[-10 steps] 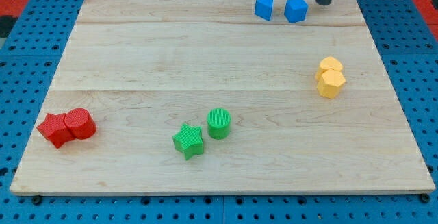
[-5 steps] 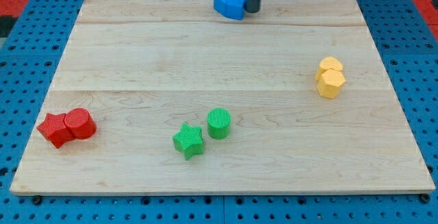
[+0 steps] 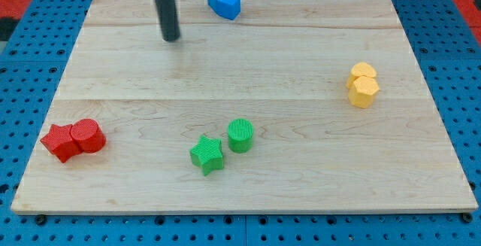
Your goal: Move the blue cube and blue triangle to the top center
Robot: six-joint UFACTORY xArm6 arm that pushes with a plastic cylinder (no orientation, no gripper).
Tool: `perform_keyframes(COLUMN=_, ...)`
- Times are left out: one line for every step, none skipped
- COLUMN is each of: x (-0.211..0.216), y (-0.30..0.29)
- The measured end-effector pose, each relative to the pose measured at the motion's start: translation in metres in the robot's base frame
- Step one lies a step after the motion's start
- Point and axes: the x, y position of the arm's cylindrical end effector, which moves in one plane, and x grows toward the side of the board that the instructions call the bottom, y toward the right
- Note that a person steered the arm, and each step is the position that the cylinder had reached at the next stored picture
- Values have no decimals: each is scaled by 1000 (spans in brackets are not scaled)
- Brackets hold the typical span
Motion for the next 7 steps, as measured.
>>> perform_keyframes(x=-73, y=-34)
perform_keyframes(x=-85, y=-50)
perform_keyframes(x=-86, y=14)
perform_keyframes(x=-85, y=85)
perform_keyframes(x=-81, y=70)
perform_keyframes(x=-70, y=58)
perform_keyframes(x=-83, y=33)
